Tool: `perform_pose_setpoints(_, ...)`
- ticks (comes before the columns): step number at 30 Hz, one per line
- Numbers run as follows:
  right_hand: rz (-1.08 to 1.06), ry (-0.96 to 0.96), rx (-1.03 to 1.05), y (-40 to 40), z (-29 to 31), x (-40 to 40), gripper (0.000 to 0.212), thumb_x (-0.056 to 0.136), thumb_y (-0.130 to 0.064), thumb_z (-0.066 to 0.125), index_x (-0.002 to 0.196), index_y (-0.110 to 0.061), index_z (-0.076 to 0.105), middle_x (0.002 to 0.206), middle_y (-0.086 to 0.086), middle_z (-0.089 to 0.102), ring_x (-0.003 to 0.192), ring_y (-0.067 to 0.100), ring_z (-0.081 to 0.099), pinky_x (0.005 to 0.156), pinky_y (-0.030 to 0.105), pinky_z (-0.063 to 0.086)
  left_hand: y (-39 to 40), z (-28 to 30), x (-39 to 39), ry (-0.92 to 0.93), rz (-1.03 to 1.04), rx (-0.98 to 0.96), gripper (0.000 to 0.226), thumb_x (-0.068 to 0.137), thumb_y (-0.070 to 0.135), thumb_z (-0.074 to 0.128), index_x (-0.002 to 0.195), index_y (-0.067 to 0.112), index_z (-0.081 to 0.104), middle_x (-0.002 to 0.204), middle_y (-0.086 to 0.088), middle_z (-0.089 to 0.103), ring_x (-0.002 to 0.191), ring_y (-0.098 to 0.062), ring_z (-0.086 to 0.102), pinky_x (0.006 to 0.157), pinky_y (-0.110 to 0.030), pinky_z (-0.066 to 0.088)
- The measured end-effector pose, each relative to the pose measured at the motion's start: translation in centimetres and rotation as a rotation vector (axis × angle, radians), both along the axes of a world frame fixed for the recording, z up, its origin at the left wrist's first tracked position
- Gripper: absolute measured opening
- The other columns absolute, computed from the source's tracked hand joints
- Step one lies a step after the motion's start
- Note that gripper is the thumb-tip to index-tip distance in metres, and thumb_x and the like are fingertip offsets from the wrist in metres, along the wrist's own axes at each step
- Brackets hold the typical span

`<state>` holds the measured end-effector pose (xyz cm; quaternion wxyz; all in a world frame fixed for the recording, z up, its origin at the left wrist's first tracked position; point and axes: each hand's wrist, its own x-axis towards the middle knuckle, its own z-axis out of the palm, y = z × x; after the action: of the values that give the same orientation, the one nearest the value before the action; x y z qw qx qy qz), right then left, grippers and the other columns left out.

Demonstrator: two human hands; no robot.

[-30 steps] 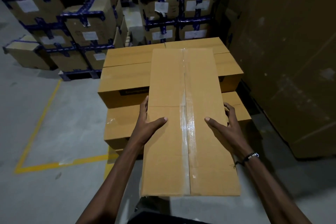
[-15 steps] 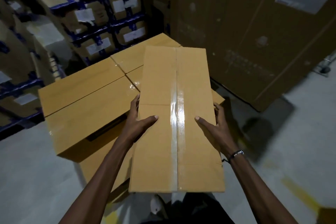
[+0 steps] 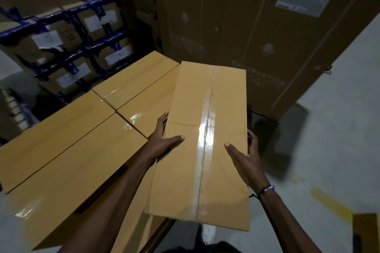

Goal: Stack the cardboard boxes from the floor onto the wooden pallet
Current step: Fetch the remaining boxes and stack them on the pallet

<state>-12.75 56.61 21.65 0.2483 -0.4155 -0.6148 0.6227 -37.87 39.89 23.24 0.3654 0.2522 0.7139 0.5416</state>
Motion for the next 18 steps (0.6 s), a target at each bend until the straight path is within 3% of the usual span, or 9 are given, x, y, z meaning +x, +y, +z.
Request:
perform_pose_setpoints(2, -0.039, -0.002, -0.008, 0.8, -0.6, -0.7, 0.086, 0.079, -0.043, 0.087, 0.143, -0.054, 0.03, 0.141, -0.012, 0.053, 0.127, 0.019, 0.057, 0.107, 0.056, 0.05, 2.0, -0.7, -1.5, -0.021, -0.036, -0.006, 0.098, 0.085, 0.022, 0.087, 0.155, 0.052, 0.025, 0.15, 0.026, 0.037, 0.129, 0.017, 0.04, 0.105, -0.028, 0.041)
perform_pose_setpoints(4, -0.087, -0.025, -0.017, 1.4, -1.3, -1.4, 0.088, 0.076, -0.048, 0.088, 0.142, -0.056, 0.03, 0.143, -0.011, 0.051, 0.128, 0.02, 0.056, 0.107, 0.056, 0.049, 3.9, -1.6, -3.0, -0.042, -0.072, -0.032, 0.093, 0.084, 0.02, 0.087, 0.151, 0.045, 0.028, 0.146, 0.02, 0.047, 0.123, 0.012, 0.05, 0.096, -0.024, 0.048)
perform_pose_setpoints(8, -0.171, -0.066, -0.003, 1.9, -2.6, -3.2, 0.084, 0.082, -0.045, 0.084, 0.144, -0.05, 0.028, 0.142, -0.01, 0.05, 0.126, 0.019, 0.055, 0.106, 0.054, 0.05, 7.4, -2.8, -6.0, -0.021, -0.153, -0.103, 0.08, 0.086, 0.02, 0.086, 0.142, 0.031, 0.03, 0.135, 0.015, 0.053, 0.115, 0.006, 0.054, 0.075, -0.009, 0.05)
perform_pose_setpoints(11, -0.247, -0.08, 0.012, 2.2, -3.7, -5.3, 0.079, 0.086, -0.037, 0.082, 0.145, -0.044, 0.029, 0.137, -0.014, 0.051, 0.122, 0.013, 0.055, 0.105, 0.046, 0.048, 9.7, -4.2, -8.7, -0.004, -0.231, -0.121, 0.076, 0.086, 0.017, 0.085, 0.14, 0.025, 0.031, 0.136, 0.008, 0.055, 0.116, 0.003, 0.056, 0.075, -0.009, 0.05)
perform_pose_setpoints(14, -0.327, -0.095, -0.012, 2.1, -5.0, -7.6, 0.083, 0.085, -0.039, 0.083, 0.148, -0.043, 0.029, 0.142, -0.012, 0.051, 0.126, 0.016, 0.055, 0.106, 0.047, 0.048, 11.6, -5.6, -11.5, 0.006, -0.312, -0.161, 0.073, 0.088, 0.013, 0.083, 0.14, 0.017, 0.031, 0.131, 0.011, 0.053, 0.12, -0.004, 0.055, 0.073, -0.005, 0.048)
perform_pose_setpoints(18, -0.376, -0.127, -0.036, 2.2, -7.0, -10.5, 0.084, 0.086, -0.039, 0.082, 0.149, -0.044, 0.026, 0.144, -0.01, 0.05, 0.127, 0.019, 0.053, 0.109, 0.05, 0.047, 13.6, -8.3, -15.5, 0.03, -0.417, -0.237, 0.079, 0.086, 0.025, 0.086, 0.142, 0.021, 0.031, 0.138, 0.005, 0.053, 0.128, -0.017, 0.054, 0.085, -0.018, 0.047)
